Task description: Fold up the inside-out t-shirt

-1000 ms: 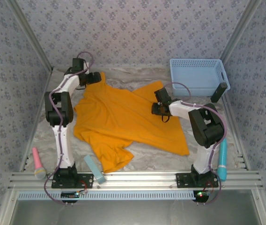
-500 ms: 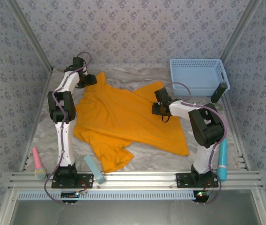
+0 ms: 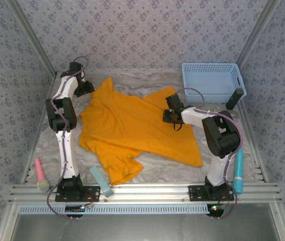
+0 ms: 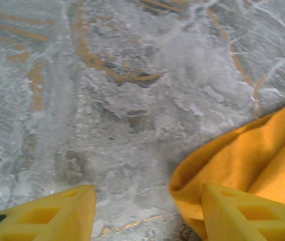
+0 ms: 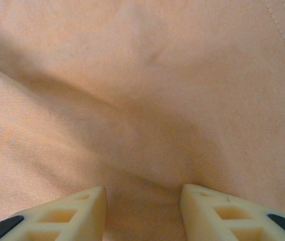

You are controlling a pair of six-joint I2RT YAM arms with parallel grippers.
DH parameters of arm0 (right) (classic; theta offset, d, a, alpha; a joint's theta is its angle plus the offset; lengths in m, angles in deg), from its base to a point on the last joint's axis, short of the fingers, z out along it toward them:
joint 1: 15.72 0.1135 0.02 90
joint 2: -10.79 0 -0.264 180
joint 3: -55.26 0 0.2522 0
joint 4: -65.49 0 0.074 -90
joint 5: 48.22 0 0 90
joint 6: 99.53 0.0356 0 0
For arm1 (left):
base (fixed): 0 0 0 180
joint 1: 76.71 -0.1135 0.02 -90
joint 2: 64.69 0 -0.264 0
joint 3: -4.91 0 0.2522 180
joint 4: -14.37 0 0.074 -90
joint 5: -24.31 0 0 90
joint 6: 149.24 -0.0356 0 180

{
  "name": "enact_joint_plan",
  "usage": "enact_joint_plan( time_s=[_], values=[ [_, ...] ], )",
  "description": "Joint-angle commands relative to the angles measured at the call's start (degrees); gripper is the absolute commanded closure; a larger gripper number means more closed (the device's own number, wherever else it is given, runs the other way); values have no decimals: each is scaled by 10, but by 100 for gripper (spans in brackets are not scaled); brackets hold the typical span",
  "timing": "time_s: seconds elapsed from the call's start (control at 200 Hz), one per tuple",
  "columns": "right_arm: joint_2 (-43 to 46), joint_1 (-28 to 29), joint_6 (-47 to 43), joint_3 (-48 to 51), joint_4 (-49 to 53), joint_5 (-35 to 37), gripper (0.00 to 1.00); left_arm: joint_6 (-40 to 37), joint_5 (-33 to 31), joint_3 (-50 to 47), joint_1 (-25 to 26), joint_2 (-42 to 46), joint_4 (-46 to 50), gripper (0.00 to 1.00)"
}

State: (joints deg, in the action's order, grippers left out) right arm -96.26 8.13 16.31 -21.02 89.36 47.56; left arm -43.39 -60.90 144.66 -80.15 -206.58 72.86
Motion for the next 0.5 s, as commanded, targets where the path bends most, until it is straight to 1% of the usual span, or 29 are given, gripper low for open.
enact_joint_plan(
  time_s=[0.0, 0.105, 0.145, 0.185, 0.28, 0.325, 0.375, 0.43, 0.495],
  values=[
    [-26, -7, -8, 1, 46, 3, 54, 26, 56, -11, -8, -3, -19, 45],
    [-27, -8, -8, 0, 44, 3, 54, 29, 114, -5, -13, -18, -37, 47],
    [-27, -7, -8, 0, 45, 2, 54, 33, 124, 4, -13, -25, -35, 48],
    [-28, -7, -8, 0, 44, 1, 54, 34, 138, 11, -13, -33, -33, 50],
    [-28, -7, -8, -1, 45, 0, 54, 27, 203, 24, -13, -47, -35, 53],
    [-28, -8, -8, -1, 44, 2, 54, 25, 216, 28, -13, -49, -31, 56],
    [-29, -8, -9, -1, 45, 1, 54, 24, 216, 29, -13, -51, -26, 59],
    [-30, -8, -9, -1, 44, 1, 54, 20, 212, 27, -13, -50, -21, 71],
    [-31, -9, -9, -3, 46, 0, 54, 14, 199, 27, -13, -49, -16, 90]
  ],
)
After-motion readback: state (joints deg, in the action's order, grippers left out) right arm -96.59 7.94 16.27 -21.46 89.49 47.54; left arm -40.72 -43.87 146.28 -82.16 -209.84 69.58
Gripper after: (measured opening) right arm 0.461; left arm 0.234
